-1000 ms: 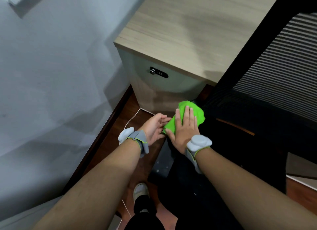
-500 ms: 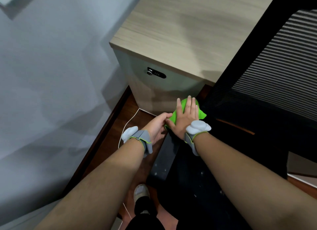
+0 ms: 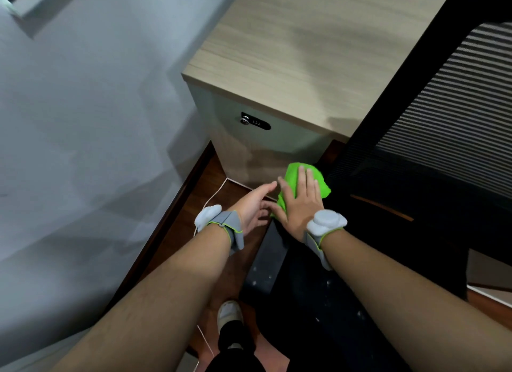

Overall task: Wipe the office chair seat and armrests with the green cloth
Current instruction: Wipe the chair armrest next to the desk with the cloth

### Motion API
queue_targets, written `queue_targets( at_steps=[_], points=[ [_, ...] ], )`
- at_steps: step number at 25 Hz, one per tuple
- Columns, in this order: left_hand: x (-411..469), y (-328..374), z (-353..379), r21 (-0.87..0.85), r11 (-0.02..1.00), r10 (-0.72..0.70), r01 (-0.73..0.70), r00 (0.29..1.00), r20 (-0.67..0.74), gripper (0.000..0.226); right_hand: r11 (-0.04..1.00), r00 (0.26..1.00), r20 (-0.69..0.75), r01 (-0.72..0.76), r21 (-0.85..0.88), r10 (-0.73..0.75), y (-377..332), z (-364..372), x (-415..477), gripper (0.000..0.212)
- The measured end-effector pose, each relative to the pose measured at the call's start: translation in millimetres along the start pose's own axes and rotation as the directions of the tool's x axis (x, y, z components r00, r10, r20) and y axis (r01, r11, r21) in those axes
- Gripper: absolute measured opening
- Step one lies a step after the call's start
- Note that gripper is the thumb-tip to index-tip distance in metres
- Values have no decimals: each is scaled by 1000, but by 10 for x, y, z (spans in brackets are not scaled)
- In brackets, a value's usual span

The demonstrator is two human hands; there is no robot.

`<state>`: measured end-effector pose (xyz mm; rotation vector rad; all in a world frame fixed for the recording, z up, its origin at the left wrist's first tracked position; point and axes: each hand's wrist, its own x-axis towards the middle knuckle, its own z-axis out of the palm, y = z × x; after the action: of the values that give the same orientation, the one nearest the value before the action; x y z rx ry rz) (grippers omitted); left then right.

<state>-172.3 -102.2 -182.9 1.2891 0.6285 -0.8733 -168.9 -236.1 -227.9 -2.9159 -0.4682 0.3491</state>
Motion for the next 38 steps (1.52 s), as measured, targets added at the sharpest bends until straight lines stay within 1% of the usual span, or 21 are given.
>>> queue_targets(
  at_steps=[2,4,7,9,11,14,17,19,22,26,29,31,34,36,38],
  points=[
    [-4,-16,-58,53,997,-50,49,999,8,64,990,989,30,142,-17,-142,-53,18,-229,69],
    [15,-38,-113,50,995,-92,91,996,17,70,968,966,62,251,-20,-250,-71,38,-380,67],
    [27,-34,-97,14,996,-89,88,995,40,73,950,949,68,311,-39,-308,-2,25,-301,66],
    [47,-12,-46,-45,998,-37,39,998,46,70,948,950,66,311,-71,-306,75,-6,-85,65],
    [52,23,-20,-122,992,16,-11,999,43,66,963,966,41,260,-75,-257,150,-39,150,57],
    [35,29,-39,-127,992,12,-2,997,78,69,984,984,-30,175,-34,-176,193,-31,352,46],
    [-18,-68,-114,-110,994,8,7,991,134,71,990,990,-28,138,-37,-139,169,-1,316,46],
    [-76,-148,-182,-102,994,-12,27,991,136,74,987,987,-14,158,-37,-159,134,8,177,47],
    [-150,-264,-228,-85,993,-73,82,992,105,80,975,975,10,221,-11,-221,60,27,-115,47],
    [-241,-464,-230,4,987,-159,159,984,83,85,960,959,48,276,37,-278,-136,79,-424,41],
    [-331,-601,-247,-57,986,-153,158,985,84,76,961,963,36,264,82,-268,-329,127,-625,38],
    [-402,-694,-284,-95,986,-130,135,990,53,73,957,960,32,273,100,-278,-478,166,-769,39],
    [-479,-788,-339,-65,989,-133,136,990,44,73,950,952,56,292,112,-300,-614,208,-934,42],
    [-544,-859,-366,-28,988,-151,152,987,54,73,939,938,60,339,65,-342,-713,243,-1078,40],
    [-573,-901,-362,-8,986,-164,165,985,55,75,914,918,36,398,-78,-396,-764,268,-1176,33]
  ],
)
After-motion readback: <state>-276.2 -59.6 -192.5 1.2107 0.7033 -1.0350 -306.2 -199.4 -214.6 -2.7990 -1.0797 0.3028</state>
